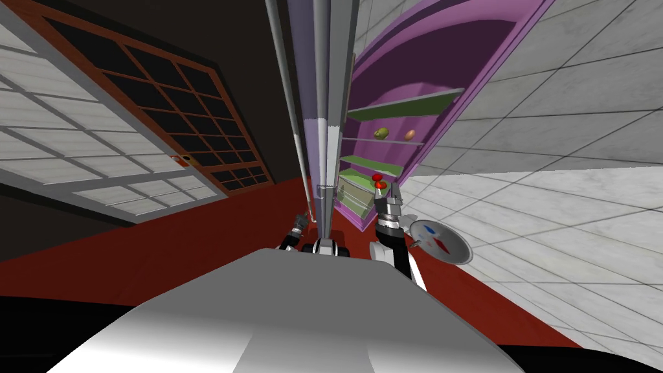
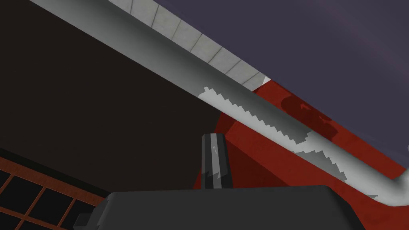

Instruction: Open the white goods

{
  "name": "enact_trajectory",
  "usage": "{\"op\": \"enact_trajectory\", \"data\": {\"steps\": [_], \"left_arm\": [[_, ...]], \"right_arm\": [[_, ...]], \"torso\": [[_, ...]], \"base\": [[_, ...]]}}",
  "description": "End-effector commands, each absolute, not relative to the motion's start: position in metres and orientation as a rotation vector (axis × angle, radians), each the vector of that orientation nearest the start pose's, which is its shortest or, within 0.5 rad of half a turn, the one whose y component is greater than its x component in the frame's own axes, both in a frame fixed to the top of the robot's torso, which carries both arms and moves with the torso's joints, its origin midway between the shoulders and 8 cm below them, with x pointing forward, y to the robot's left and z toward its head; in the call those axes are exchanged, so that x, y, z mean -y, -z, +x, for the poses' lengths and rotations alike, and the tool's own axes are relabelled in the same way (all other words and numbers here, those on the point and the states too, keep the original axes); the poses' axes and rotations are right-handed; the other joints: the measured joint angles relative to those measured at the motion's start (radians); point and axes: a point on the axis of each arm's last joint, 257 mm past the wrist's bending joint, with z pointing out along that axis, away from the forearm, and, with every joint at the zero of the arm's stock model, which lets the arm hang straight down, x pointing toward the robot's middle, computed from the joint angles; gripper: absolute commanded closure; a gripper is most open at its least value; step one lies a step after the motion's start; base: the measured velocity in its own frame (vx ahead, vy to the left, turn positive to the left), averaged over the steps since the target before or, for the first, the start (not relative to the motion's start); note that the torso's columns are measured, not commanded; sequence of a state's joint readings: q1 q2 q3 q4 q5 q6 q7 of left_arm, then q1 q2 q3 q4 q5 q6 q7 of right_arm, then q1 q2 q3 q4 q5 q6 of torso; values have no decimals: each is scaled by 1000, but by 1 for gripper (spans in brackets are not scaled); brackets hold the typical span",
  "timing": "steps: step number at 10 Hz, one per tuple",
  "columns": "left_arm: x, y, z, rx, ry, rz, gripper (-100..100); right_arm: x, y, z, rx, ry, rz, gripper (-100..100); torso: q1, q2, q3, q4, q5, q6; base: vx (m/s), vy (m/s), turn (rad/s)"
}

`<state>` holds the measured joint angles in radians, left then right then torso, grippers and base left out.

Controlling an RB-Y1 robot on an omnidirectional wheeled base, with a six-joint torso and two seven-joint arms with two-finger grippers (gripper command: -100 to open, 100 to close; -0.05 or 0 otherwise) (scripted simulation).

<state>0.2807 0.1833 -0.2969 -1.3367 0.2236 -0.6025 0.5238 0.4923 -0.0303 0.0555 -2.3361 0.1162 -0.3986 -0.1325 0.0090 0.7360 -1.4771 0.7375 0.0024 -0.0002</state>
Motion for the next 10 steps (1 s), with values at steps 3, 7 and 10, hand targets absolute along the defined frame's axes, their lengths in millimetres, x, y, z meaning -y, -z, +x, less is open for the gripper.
{"op": "enact_trajectory", "data": {"steps": [3, 7, 10], "left_arm": [[-189, 328, 409, -992, 1804, -1547, 100], [-188, 319, 412, -989, 1819, -1543, -100], [-193, 313, 416, -979, 1817, -1534, -100]], "right_arm": [[246, -30, 354, -698, -1394, 659, 0], [246, -30, 354, -698, -1395, 659, 0], [246, -30, 354, -698, -1395, 659, 0]], "torso": [[-8, 3, 2, 1, -2, 0], [-25, 3, 2, 1, -7, 0], [-6, -5, -3, -2, -1, 1]], "base": [[19, 275, -106], [1, 52, 4], [20, -39, 28]]}}
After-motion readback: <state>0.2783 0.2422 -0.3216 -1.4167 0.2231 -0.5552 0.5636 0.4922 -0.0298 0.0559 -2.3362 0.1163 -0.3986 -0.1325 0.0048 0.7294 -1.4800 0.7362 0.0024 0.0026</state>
